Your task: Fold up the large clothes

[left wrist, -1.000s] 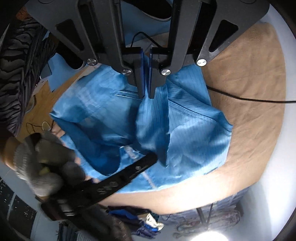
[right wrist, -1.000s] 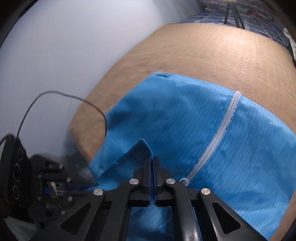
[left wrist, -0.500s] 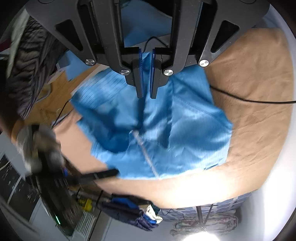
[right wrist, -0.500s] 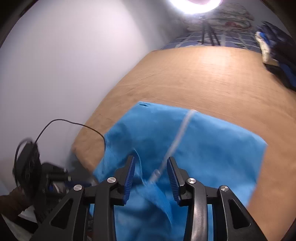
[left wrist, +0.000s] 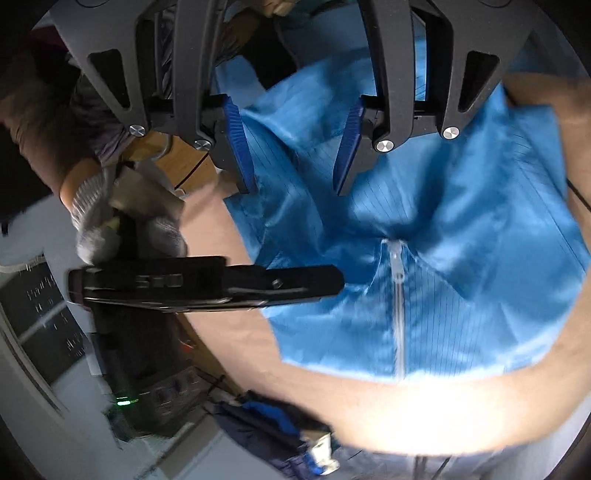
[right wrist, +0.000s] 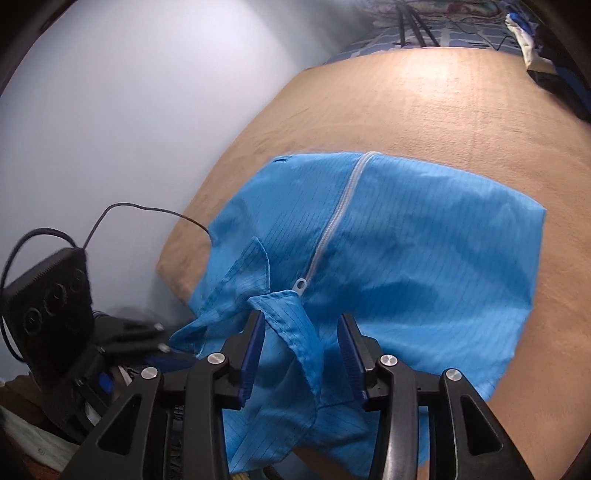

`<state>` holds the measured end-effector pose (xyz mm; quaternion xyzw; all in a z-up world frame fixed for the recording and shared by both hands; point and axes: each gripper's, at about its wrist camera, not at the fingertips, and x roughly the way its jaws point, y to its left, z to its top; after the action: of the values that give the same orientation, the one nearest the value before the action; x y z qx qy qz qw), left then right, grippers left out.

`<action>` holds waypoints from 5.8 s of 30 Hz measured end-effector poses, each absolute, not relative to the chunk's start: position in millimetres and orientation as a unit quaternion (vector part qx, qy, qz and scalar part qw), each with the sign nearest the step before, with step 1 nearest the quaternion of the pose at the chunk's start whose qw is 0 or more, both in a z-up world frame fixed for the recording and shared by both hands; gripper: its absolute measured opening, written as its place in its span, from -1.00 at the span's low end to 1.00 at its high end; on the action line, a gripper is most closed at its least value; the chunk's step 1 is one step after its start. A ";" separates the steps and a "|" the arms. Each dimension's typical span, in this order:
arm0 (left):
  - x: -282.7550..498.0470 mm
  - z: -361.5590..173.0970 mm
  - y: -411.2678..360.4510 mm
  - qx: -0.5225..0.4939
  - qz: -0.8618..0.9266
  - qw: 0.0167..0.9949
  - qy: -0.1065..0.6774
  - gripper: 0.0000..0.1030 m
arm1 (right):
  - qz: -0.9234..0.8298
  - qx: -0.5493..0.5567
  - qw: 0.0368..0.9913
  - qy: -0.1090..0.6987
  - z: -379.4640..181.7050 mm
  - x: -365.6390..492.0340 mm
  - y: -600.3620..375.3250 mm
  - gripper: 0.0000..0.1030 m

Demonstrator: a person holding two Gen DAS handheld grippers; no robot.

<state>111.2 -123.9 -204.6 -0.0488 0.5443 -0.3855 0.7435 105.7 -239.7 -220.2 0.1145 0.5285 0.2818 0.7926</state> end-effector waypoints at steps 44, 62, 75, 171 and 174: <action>106.6 -226.8 -131.8 -0.043 -0.398 0.753 0.522 -1.00 | 0.315 0.344 0.689 0.554 -274.3 121.3 -266.6 -0.98; 104.6 -187.5 -56.3 -0.072 -0.365 0.787 0.493 -0.63 | 0.150 0.095 0.864 0.471 -185.4 63.6 -274.2 -0.51; 114.0 -220.4 -8.0 -0.102 -0.270 0.769 0.570 -0.51 | 0.134 0.158 0.810 0.549 -209.3 1.6 -233.8 -0.21; 284.4 -214.5 -43.7 -0.028 -0.268 0.819 0.507 -0.94 | 0.096 0.025 0.912 0.397 -175.1 129.0 -252.1 -0.44; 294.1 -250.2 -48.7 0.011 -0.246 0.800 0.547 -0.94 | 0.090 0.020 0.895 0.435 -204.8 153.8 -248.7 -0.51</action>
<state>294.1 -48.7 -250.2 0.0106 0.5467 -0.2460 0.8003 153.8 -248.7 -204.8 0.0203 0.4354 0.0902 0.8955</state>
